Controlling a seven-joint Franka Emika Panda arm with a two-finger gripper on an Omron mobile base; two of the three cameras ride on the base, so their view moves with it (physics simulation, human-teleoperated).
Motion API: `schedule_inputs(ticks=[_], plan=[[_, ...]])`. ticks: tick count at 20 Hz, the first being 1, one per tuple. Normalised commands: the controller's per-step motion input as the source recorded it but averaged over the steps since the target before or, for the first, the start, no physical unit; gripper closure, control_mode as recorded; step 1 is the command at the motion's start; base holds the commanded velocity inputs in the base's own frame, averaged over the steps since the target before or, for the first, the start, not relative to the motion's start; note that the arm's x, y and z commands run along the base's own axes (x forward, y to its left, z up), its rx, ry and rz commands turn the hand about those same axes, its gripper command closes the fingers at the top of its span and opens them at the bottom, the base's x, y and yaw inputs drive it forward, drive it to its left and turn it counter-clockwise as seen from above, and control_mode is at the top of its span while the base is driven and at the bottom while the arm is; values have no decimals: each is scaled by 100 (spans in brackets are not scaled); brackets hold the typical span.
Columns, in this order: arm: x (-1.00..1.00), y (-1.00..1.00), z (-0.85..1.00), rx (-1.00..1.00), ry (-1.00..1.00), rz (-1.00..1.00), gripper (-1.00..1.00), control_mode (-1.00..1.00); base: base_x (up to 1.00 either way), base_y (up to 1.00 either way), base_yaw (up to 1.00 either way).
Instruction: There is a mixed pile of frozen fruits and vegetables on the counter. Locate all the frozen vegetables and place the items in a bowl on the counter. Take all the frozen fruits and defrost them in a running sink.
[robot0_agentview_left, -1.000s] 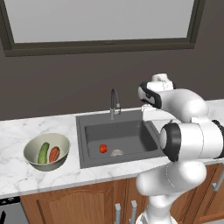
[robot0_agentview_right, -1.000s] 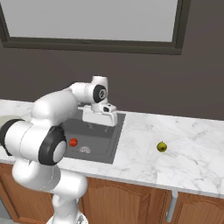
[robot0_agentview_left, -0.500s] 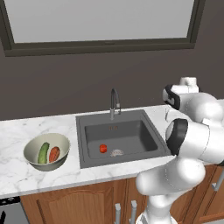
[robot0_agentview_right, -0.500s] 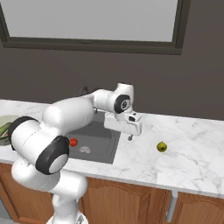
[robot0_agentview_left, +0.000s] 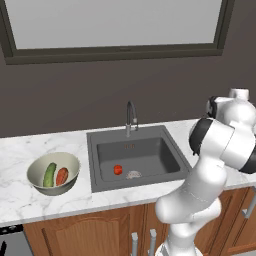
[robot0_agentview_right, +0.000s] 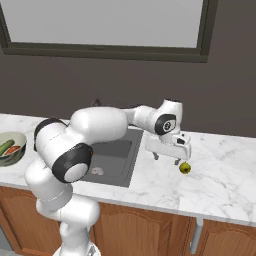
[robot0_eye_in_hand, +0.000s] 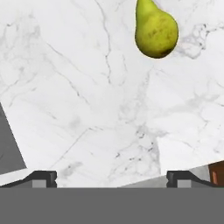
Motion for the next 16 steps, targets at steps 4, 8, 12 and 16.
schedule_inputs(ticks=[4, 8, 12, 16], plan=[[41, -77, -20, 2, -4, 0, -100, -100, 0, 0, 0], [57, -49, -12, 8, 1, 7, -100, -100, 0, 0, 0], [49, -43, -10, 2, 0, 9, -100, -100, 0, 0, 0], [26, -28, -10, 0, 0, 5, -100, -100, 0, 0, 0]])
